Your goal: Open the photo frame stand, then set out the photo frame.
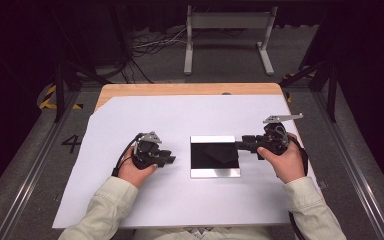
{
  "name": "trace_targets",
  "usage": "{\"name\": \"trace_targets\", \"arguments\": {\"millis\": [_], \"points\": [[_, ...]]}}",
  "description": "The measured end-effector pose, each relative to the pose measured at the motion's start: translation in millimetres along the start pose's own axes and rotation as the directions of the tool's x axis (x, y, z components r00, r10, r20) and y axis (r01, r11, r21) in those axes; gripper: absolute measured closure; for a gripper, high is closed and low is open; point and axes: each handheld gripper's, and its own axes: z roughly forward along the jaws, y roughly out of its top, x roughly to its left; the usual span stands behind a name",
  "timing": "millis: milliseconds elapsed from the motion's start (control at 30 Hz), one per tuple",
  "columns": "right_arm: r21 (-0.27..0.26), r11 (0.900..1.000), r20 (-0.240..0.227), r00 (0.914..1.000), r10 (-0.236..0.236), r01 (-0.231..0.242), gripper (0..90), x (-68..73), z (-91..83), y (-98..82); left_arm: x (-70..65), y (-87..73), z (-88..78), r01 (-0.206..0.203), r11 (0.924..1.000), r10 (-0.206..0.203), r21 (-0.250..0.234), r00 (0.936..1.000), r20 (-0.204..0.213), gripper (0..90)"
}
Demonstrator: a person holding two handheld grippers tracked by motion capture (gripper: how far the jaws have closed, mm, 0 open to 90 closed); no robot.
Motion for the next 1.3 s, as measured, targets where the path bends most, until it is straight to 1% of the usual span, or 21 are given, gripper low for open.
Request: {"name": "trace_targets", "arguments": {"millis": [67, 133, 167, 200, 267, 300, 333, 367, 500, 533, 633, 833, 867, 967, 1000, 1033, 1067, 1100, 1133, 1200, 1300], "points": [[-0.003, 1.000, -0.012, 0.9995, 0.030, -0.030, 46.7, -0.9, 2.0, 0.0, 0.3, 0.0, 0.1, -0.001, 1.0000, 0.001, 0.001, 1.0000, -0.001, 65.8], [0.004, 0.999, -0.011, 0.9987, 0.050, -0.050, 47.0, -1.4, 4.0, -0.5, 0.0, -0.1, 0.1, 0.002, 1.0000, -0.002, 0.000, 1.0000, 0.000, 65.8], [0.004, 0.999, -0.011, 0.9987, 0.050, -0.050, 47.0, -1.4, 4.0, -0.5, 0.0, -0.1, 0.1, 0.002, 1.0000, -0.002, 0.000, 1.0000, 0.000, 65.8], [0.013, 0.998, -0.018, 0.9974, 0.069, -0.069, 47.0, -1.5, 5.8, -0.9, -0.1, 0.1, -0.1, -0.001, 1.0000, 0.001, -0.001, 1.0000, -0.001, 65.8], [0.014, 0.997, -0.021, 0.9970, 0.074, -0.074, 46.9, -1.7, 6.6, -1.1, 0.4, 0.3, -0.5, -0.005, 1.0000, 0.005, 0.001, 1.0000, -0.001, 65.7], [0.015, 0.996, -0.028, 0.9957, 0.088, -0.088, 46.4, -2.1, 8.0, -1.5, 0.6, 0.2, -0.5, -0.004, 1.0000, 0.004, 0.001, 1.0000, -0.001, 65.7], [0.018, 0.992, -0.046, 0.9907, 0.128, -0.127, 46.0, -3.4, 10.8, -2.5, 0.6, -0.1, -0.2, 0.000, 1.0000, 0.000, 0.001, 1.0000, -0.001, 65.6], [0.020, 0.990, -0.051, 0.9891, 0.138, -0.137, 46.0, -3.9, 11.9, -3.0, 0.7, 0.0, -0.1, -0.002, 1.0000, 0.002, 0.001, 1.0000, -0.001, 65.7], [0.032, 0.990, -0.041, 0.9894, 0.139, -0.138, 45.4, -4.7, 15.7, -4.6, 0.3, 0.0, -0.2, -0.003, 1.0000, 0.003, -0.001, 1.0000, -0.002, 65.6], [0.045, 0.989, -0.040, 0.9889, 0.143, -0.141, 44.6, -5.1, 18.2, -5.5, 0.2, -0.4, -0.4, 0.001, 1.0000, -0.001, -0.001, 1.0000, -0.002, 65.6], [0.053, 0.988, -0.040, 0.9881, 0.148, -0.146, 43.7, -5.3, 20.4, -6.2, 0.2, -1.0, -0.5, 0.008, 1.0000, -0.008, -0.001, 1.0000, -0.002, 65.6], [0.076, 0.982, -0.050, 0.9834, 0.175, -0.171, 41.5, -5.6, 27.5, -8.7, 0.4, -1.7, -0.9, 0.006, 1.0000, -0.006, -0.001, 1.0000, -0.005, 65.6], [0.082, 0.980, -0.051, 0.9811, 0.186, -0.182, 41.5, -5.6, 28.2, -8.9, 0.8, -1.7, -1.2, 0.001, 1.0000, -0.001, 0.002, 1.0000, -0.007, 65.6], [0.097, 0.974, -0.058, 0.9758, 0.211, -0.205, 41.2, -6.4, 31.1, -10.2, 0.7, -2.6, -1.7, 0.006, 1.0000, -0.006, 0.000, 1.0000, -0.007, 65.5], [0.105, 0.970, -0.062, 0.9724, 0.225, -0.218, 41.2, -6.5, 31.9, -10.5, 0.6, -3.2, -2.2, 0.010, 0.9999, -0.010, 0.000, 0.9999, -0.009, 65.5], [0.108, 0.967, -0.066, 0.9685, 0.240, -0.232, 41.2, -6.7, 33.1, -10.9, 1.2, -3.4, -2.6, 0.004, 1.0000, -0.003, 0.002, 0.9999, -0.010, 65.5], [0.111, 0.965, -0.068, 0.9667, 0.247, -0.238, 41.2, -7.0, 33.7, -11.1, 0.4, -4.2, -2.8, 0.018, 0.9998, -0.018, -0.001, 0.9998, -0.010, 65.5], [0.116, 0.961, -0.068, 0.9637, 0.258, -0.249, 41.1, -6.9, 34.5, -11.1, 0.6, -4.8, -3.1, 0.020, 0.9998, -0.020, -0.004, 0.9997, -0.009, 65.5], [0.119, 0.960, -0.071, 0.9624, 0.262, -0.253, 41.0, -7.1, 35.5, -11.2, 1.4, -5.3, -4.0, 0.013, 0.9999, -0.013, -0.002, 0.9998, -0.013, 65.5], [0.127, 0.958, -0.071, 0.9606, 0.269, -0.258, 40.5, -7.3, 38.2, -11.4, 1.3, -6.4, -5.0, 0.020, 0.9998, -0.020, -0.003, 0.9997, -0.014, 65.5], [0.137, 0.954, -0.072, 0.9577, 0.279, -0.267, 40.4, -7.5, 41.3, -11.9, 1.8, -7.2, -5.9, 0.017, 0.9999, -0.017, -0.003, 0.9997, -0.017, 65.5]]}}
